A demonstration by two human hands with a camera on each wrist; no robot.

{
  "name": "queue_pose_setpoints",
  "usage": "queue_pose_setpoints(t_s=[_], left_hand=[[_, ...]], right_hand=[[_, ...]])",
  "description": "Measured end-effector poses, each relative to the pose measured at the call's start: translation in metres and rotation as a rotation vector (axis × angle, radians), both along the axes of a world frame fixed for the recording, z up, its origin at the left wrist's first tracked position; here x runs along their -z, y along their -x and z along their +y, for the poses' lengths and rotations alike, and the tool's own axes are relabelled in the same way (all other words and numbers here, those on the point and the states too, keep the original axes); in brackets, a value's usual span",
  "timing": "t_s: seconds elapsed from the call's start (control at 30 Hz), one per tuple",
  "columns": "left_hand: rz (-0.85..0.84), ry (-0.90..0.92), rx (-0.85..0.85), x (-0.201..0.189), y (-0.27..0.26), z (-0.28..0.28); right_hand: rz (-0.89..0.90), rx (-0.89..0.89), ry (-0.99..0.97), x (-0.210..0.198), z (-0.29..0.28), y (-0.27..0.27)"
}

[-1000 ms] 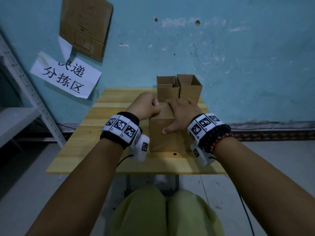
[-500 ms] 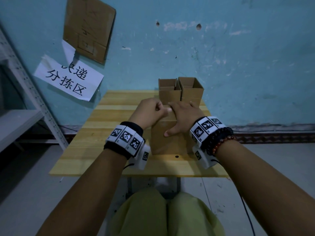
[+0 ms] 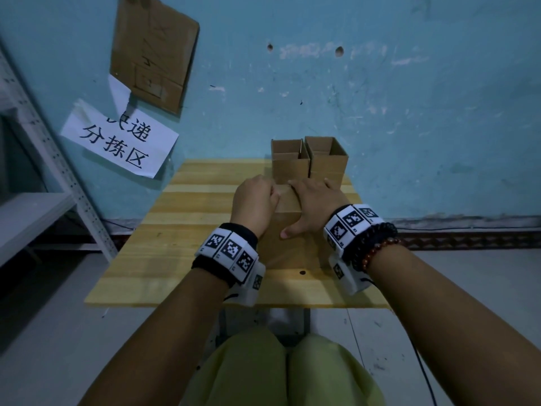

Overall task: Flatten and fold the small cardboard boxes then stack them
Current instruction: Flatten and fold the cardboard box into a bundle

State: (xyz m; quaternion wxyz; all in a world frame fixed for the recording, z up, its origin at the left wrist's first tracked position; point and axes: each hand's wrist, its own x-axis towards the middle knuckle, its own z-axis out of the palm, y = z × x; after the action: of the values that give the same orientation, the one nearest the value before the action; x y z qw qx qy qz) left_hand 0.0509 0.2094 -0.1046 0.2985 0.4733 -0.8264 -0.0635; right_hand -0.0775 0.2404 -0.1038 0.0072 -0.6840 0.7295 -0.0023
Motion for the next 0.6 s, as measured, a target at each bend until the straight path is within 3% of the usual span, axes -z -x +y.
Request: queue_pose_setpoints(t_s=[0.23, 0.6], left_hand=[[0.342, -0.267, 0.078, -0.001, -0.005, -0.013], [0.495, -0.361, 0.104, 0.002, -0.008, -0.017]], right_hand=[[-0.008, -0.005, 0.016, 0.002, -0.001, 0.001], [-0.012, -0.004, 0.013, 0.002, -0.002, 0.001]])
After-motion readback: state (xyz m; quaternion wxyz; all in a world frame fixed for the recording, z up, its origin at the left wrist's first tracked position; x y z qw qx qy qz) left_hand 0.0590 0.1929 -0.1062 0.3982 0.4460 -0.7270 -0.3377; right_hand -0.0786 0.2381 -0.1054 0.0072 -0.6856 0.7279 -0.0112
